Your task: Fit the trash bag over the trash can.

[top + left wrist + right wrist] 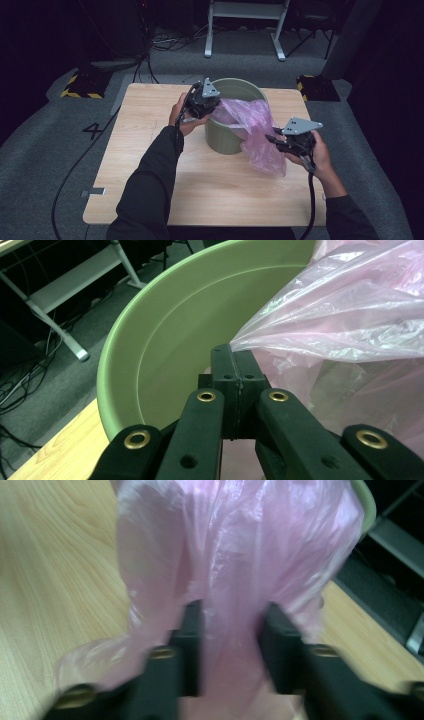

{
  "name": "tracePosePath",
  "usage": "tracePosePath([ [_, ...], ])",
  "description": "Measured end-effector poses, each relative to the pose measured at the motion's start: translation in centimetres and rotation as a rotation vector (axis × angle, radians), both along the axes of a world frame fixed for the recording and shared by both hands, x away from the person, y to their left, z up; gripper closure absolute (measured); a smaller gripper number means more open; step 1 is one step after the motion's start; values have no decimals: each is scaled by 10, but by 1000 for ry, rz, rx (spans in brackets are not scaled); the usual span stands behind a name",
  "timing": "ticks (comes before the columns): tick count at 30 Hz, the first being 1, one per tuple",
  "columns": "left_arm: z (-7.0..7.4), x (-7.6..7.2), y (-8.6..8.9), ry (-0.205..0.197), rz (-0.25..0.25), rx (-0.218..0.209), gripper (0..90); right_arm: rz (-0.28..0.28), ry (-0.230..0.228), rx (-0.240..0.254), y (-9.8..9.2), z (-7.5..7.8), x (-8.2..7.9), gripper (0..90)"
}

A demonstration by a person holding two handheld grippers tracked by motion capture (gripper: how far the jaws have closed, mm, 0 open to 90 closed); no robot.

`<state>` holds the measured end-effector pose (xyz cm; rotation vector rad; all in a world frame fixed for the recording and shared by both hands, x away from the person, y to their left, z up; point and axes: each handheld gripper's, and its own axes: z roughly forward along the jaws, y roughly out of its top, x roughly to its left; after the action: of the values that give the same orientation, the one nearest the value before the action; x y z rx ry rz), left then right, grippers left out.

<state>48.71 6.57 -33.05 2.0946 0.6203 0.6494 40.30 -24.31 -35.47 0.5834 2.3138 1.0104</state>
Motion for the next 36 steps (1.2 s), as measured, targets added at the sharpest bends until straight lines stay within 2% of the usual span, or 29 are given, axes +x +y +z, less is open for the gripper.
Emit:
tracePosePath([
  [2, 1, 0, 2, -3, -3, -15, 898, 9, -41, 22, -2, 5, -3, 833],
  [3, 1, 0, 3, 3, -9, -33, 835, 16, -57, 36, -2, 10, -5, 869],
  [5, 3, -2, 4, 29, -33, -78, 687, 23, -82, 63, -3, 20, -7, 885],
  [7, 6, -5, 5, 29, -40, -112, 492, 27, -97, 72, -3, 30, -7, 888],
  [8, 8, -7, 6, 28, -62, -126, 431, 27, -102, 71, -1, 35, -6, 888],
  [11, 15, -16, 2, -9, -88, -134, 288, 31, -108, 45, 7, 48, 0, 886],
  [13, 18, -20, -3, -20, -116, -130, 267, 43, -104, 41, 14, 56, 4, 866],
  [14, 19, -21, -6, -11, -138, -129, 258, 57, -93, 43, 17, 60, 7, 860],
  [15, 20, -22, -8, -4, -157, -138, 265, 64, -87, 43, 21, 63, 9, 858],
  [16, 20, -23, -12, -10, -155, -133, 266, 70, -78, 45, 26, 66, 12, 858],
  [18, 20, -24, -19, -14, -148, -111, 284, 89, -61, 31, 36, 69, 17, 848],
  [20, 18, -24, -24, -30, -134, -82, 347, 102, -52, 10, 45, 72, 20, 846],
  [21, 18, -24, -26, -41, -122, -56, 400, 115, -45, 10, 48, 74, 21, 840],
  [22, 17, -24, -27, -44, -120, -44, 514, 125, -37, 14, 52, 75, 22, 833],
  [24, 16, -24, -27, -57, -110, -20, 642, 142, -21, 17, 56, 77, 22, 812],
  [25, 16, -24, -27, -67, -103, -9, 754, 150, -13, 17, 58, 76, 22, 784],
  [27, 16, -22, -24, -81, -83, 2, 867, 154, -3, 21, 60, 76, 22, 682],
  [29, 15, -19, -19, -74, -67, 1, 897, 151, 9, 34, 61, 75, 21, 553],
  [32, 14, -16, -16, -70, -42, 3, 898, 137, 12, 76, 58, 76, 19, 433],
  [34, 12, -14, -13, -60, -24, -2, 899, 136, 21, 94, 56, 76, 17, 368],
  [36, 11, -11, -9, -56, -10, -1, 899, 132, 11, 108, 52, 76, 14, 327],
])
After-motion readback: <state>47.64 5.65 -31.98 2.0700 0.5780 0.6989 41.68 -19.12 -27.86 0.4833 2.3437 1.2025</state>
